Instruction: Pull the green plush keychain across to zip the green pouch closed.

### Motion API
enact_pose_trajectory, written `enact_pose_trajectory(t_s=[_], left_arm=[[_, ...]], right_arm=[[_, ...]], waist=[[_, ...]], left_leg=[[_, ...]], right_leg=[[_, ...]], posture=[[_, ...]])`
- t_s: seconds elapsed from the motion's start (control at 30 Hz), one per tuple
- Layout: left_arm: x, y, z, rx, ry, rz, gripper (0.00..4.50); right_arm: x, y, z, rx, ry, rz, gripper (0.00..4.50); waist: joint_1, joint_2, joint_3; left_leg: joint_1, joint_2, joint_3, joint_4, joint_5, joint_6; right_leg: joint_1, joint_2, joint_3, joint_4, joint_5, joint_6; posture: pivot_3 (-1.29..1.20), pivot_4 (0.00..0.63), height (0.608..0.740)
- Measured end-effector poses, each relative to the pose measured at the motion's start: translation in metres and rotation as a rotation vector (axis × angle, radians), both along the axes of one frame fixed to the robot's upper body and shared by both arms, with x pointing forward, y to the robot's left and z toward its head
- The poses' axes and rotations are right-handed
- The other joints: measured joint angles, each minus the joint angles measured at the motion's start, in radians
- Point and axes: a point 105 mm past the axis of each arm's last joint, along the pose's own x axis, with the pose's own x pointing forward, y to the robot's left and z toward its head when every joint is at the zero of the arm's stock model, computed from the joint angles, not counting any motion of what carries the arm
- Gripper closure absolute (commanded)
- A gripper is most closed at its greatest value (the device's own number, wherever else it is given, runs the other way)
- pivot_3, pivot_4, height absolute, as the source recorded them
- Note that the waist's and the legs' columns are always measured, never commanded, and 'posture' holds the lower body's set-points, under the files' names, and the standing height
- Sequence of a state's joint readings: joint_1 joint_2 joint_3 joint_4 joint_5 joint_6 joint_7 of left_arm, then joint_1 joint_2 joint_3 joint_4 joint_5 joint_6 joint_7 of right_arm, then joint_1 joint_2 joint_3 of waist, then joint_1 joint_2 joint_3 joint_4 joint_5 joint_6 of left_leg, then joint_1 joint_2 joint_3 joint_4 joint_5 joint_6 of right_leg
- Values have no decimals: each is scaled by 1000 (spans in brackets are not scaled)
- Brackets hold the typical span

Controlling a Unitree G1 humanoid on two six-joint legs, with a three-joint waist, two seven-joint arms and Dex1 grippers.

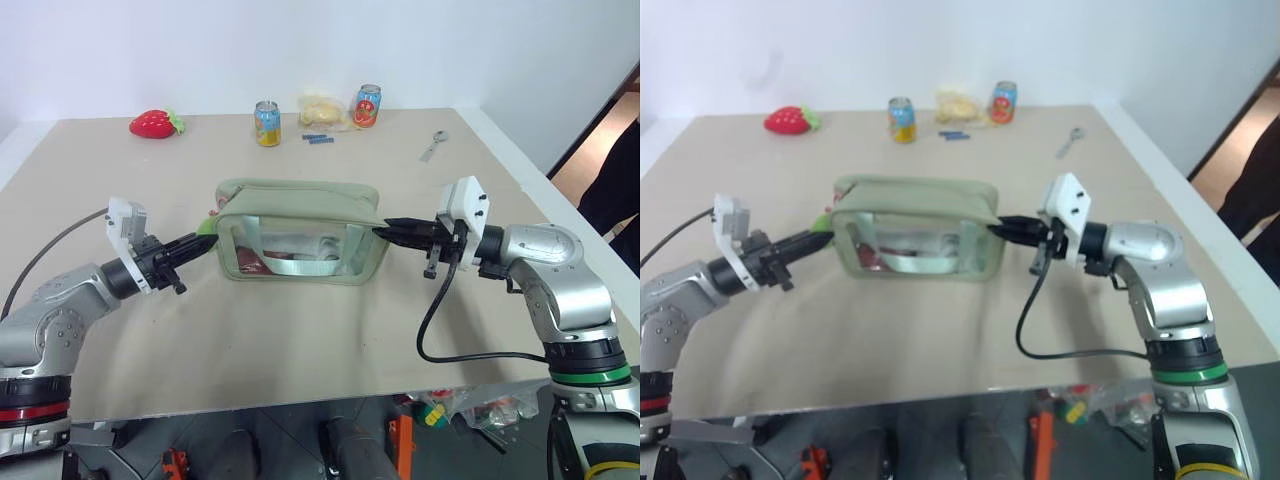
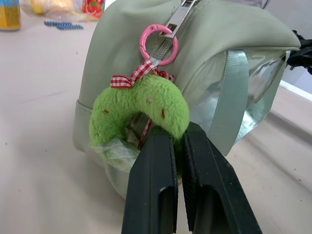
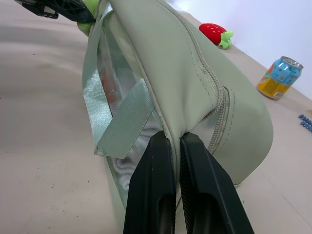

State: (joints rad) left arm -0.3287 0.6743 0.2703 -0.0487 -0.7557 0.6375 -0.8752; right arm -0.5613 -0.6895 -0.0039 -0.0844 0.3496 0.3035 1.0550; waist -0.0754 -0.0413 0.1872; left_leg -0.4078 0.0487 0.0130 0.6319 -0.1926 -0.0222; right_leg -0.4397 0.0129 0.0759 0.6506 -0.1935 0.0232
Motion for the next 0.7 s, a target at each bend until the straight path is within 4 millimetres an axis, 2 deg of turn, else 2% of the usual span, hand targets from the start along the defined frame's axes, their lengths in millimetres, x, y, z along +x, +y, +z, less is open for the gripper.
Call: enact_pose_trajectory(t_s=[0.03, 0.27, 0.6, 0.63, 0.7], left_arm=[[-1, 0, 0, 10, 2, -5, 4430], [3, 6, -6, 33, 22, 26, 2098], [3, 18, 3, 1, -14, 45, 2098], [2, 17, 4, 0, -15, 36, 2611], [1, 16, 3, -2, -14, 23, 3185]], right_arm=[[0, 0, 0, 0, 0, 1, 4500], [0, -1, 0, -7, 1, -4, 4500], [0, -2, 0, -9, 2, -4, 4500], [0, -2, 0, -9, 2, -5, 4500], [1, -2, 0, -9, 2, -5, 4500]], waist=[[0, 0, 0], [1, 0, 0], [1, 0, 0], [1, 0, 0], [1, 0, 0]], left_leg=[[0, 0, 0, 0, 0, 0], [0, 0, 0, 0, 0, 0], [0, 0, 0, 0, 0, 0], [0, 0, 0, 0, 0, 0], [0, 0, 0, 0, 0, 0]], right_leg=[[0, 0, 0, 0, 0, 0], [0, 0, 0, 0, 0, 0], [0, 0, 0, 0, 0, 0], [0, 0, 0, 0, 0, 0], [0, 0, 0, 0, 0, 0]], posture=[[0, 150, 740], [0, 150, 740], [0, 150, 740], [0, 150, 740], [0, 150, 740]])
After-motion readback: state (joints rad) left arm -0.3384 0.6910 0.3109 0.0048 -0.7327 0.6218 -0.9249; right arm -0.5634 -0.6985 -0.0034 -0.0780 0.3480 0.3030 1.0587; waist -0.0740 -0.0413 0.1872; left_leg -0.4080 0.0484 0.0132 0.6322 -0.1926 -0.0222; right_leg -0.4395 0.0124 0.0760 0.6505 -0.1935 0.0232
